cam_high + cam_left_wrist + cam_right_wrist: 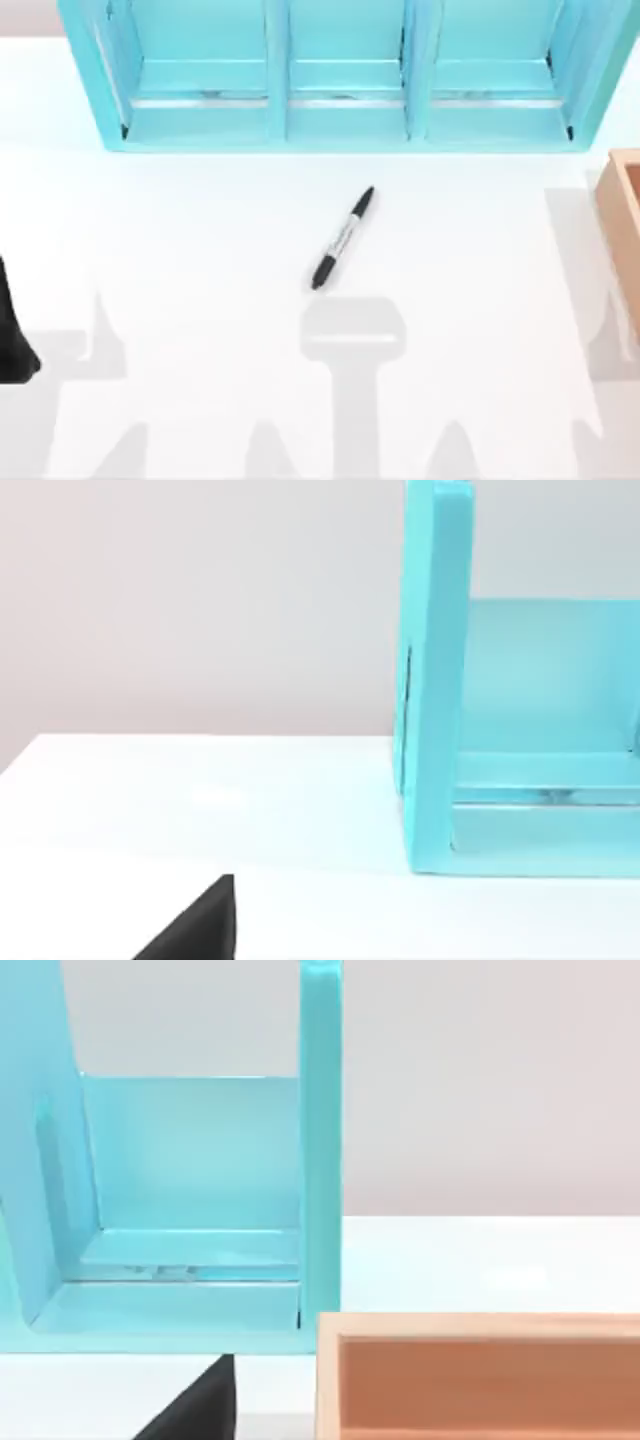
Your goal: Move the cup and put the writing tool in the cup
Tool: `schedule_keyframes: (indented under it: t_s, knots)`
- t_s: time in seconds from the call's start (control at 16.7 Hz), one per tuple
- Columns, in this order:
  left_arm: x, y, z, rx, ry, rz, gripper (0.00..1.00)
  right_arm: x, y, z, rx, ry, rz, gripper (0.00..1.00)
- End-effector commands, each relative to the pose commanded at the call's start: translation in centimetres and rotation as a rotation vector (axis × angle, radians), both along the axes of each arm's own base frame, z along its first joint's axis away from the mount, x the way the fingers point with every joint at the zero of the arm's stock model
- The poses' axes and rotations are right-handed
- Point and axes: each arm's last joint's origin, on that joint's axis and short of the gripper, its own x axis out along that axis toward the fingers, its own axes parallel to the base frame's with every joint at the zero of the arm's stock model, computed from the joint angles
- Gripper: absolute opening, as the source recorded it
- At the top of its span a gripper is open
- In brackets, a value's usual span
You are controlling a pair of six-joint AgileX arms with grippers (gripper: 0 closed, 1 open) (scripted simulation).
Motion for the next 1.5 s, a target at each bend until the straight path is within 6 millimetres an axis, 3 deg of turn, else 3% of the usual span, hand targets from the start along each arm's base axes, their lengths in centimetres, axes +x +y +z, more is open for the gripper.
schedule_keyframes:
  t_s: [0.3, 0.48, 0.66, 0.9, 1.08, 1.32, 1.5]
  knots:
    - [0.0, 0.0, 0.0, 0.0, 0.0, 0.0, 1.0, 0.0, -0.2, 1.0, -0.016, 0.061, -0.018, 1.0]
    - [0.0, 0.0, 0.0, 0.0, 0.0, 0.0, 1.0, 0.5, -0.6, 3.6, -0.048, 0.203, -0.052, 1.0]
    - [0.0, 0.0, 0.0, 0.0, 0.0, 0.0, 1.0, 2.2, -1.3, 6.9, -0.08, 0.419, -0.087, 1.0]
    - [0.0, 0.0, 0.0, 0.0, 0.0, 0.0, 1.0, 6.8, -3.2, 10.5, -0.102, 0.767, -0.113, 1.0]
    - [0.0, 0.0, 0.0, 0.0, 0.0, 0.0, 1.0, 11.3, -5.4, 11.8, -0.093, 1.027, -0.107, 1.0]
    - [0.0, 0.0, 0.0, 0.0, 0.0, 0.0, 1.0, 16.9, -8.8, 11.2, -0.053, 1.322, -0.07, 1.0]
    - [0.0, 0.0, 0.0, 0.0, 0.0, 0.0, 1.0, 19.7, -10.9, 10.0, -0.017, 1.477, -0.035, 1.0]
